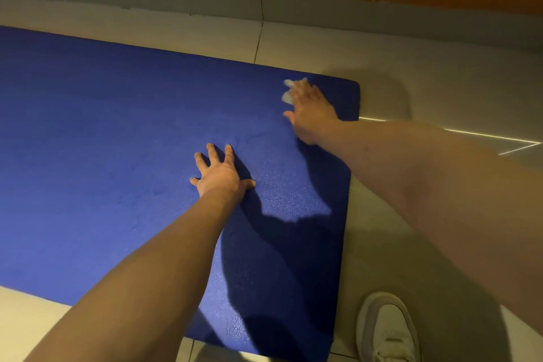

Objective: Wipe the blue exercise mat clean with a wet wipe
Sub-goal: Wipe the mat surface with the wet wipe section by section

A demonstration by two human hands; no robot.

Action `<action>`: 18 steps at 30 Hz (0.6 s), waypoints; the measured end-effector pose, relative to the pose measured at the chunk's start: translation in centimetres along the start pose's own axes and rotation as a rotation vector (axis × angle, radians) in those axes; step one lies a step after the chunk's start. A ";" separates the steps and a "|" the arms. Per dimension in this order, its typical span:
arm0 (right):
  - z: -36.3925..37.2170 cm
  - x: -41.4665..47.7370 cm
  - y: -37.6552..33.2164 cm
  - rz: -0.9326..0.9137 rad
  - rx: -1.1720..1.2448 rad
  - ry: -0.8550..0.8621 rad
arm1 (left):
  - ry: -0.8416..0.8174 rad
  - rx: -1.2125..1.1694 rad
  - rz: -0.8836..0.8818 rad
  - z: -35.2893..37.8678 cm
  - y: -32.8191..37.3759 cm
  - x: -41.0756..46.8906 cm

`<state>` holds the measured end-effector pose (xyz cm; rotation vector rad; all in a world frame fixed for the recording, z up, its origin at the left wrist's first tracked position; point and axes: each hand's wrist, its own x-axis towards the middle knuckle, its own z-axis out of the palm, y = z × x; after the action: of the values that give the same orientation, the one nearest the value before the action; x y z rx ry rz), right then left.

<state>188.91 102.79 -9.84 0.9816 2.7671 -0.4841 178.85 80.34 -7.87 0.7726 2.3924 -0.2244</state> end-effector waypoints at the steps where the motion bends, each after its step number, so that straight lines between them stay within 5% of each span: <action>1: -0.1 -0.1 1.3 0.052 -0.013 0.002 | 0.002 0.003 -0.001 0.0 0.0 0.0; 6: 0.3 -1.3 -0.9 0.101 0.060 0.008 | -0.005 0.002 -0.001 0.0 0.0 -0.1; 9: 2.5 -3.1 -6.1 -0.069 -0.090 0.016 | -0.001 -0.017 0.012 0.1 -0.3 -0.3; 13: 4.3 -5.7 -8.4 -0.287 0.003 -0.084 | -0.001 -0.017 0.053 0.0 -1.1 -0.7; 15: 3.0 -6.5 -8.2 -0.306 0.124 -0.094 | -0.021 -0.012 0.088 -0.2 -1.7 -0.8; 18: 2.2 -8.2 -7.7 -0.153 0.655 -0.099 | -0.036 -0.044 0.122 -0.4 -2.5 -1.2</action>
<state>190.41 91.61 -7.89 0.8107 2.6369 -1.4804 177.95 77.86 -6.91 0.8832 2.2993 -0.1341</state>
